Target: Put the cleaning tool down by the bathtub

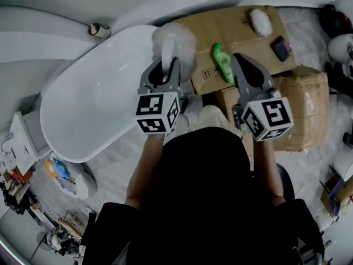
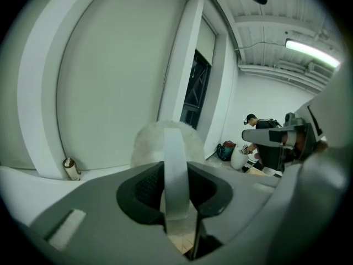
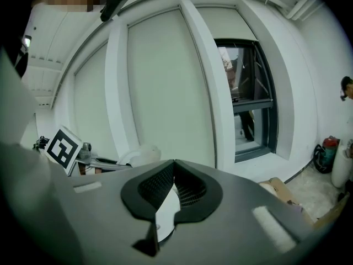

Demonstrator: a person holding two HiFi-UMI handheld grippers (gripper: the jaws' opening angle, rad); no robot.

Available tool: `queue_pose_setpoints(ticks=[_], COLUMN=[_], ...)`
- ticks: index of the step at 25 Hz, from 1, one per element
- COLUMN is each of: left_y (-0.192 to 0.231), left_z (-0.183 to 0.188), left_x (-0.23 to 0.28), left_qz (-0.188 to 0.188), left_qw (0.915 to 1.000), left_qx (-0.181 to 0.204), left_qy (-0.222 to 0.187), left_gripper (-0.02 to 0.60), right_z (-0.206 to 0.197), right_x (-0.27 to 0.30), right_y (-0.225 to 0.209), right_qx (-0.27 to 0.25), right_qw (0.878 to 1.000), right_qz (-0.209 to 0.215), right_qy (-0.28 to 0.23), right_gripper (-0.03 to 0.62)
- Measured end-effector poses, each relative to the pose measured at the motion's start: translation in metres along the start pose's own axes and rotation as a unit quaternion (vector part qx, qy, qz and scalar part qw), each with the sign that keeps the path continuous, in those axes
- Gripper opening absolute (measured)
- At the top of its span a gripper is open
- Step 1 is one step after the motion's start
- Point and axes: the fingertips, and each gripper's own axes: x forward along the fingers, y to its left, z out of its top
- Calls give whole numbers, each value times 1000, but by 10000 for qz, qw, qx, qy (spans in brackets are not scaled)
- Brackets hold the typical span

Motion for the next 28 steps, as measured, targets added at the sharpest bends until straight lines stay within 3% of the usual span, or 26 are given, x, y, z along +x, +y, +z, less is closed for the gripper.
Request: queue_pose_setpoints(ticks=[5,14,28], left_y=[-10,2,8], left_z=[-20,-80,-160], left_x=[14,25,67], left_qz=[213,748,973], left_qw=[9994,9924,9806], left_qx=[-261,-781,-1039], left_qy=[86,594,1347], left_gripper=[86,86,86], right_z=[-11,-36,-84], right_x=[15,38,62], right_y=[-10,-9,-14], right_qx=[-74,-143,-97], right_qw=[9990,9931,9835], right_qz=[390,1026,1365], right_qy=[206,548,1184], right_gripper=[8,8,8])
